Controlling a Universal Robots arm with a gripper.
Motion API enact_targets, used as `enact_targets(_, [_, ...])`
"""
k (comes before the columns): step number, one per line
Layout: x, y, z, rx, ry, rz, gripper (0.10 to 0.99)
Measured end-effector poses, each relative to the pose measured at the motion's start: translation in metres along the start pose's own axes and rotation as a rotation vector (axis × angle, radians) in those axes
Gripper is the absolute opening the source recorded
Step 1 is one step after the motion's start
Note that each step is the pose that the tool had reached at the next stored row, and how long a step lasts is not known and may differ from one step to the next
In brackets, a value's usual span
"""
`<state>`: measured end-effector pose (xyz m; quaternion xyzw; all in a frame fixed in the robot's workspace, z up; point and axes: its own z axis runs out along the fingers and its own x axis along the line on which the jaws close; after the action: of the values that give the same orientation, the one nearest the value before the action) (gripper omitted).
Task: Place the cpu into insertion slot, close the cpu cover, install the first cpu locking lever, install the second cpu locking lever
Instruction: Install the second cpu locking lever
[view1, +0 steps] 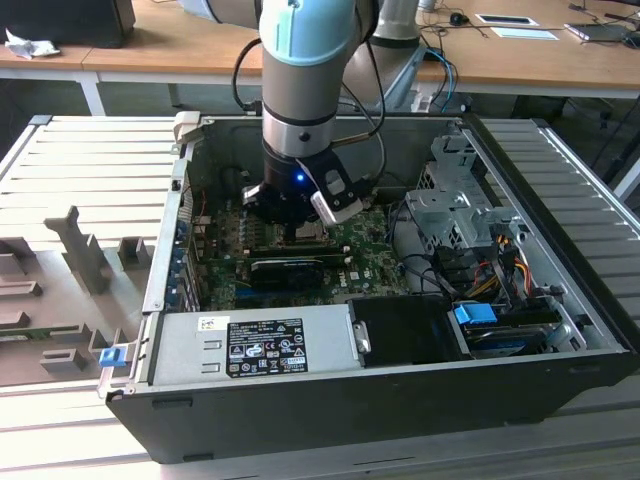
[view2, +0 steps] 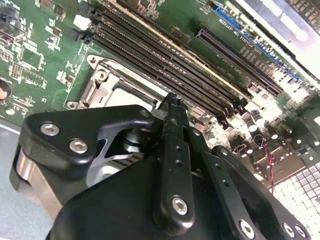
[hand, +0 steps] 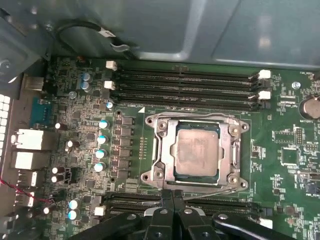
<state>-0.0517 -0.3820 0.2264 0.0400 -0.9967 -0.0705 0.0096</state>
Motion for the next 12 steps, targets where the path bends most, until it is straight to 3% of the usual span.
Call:
enact_targets(1, [0.0019,-0.0064,-0.0003,-0.022,-0.0014,-0.004,0.106])
enact_targets(2, [0.0040,-0.0117,-0.0009,-0.054,-0.0039,-0.006,0.106])
enact_targets(8, [0.0097,-0.0208,-0.0016,-0.091,-0.0066,-0.008,0.106])
enact_targets(12, [0.0103,-0.0228,0.0008,-0.113,-0.0084,-0.009,0.106])
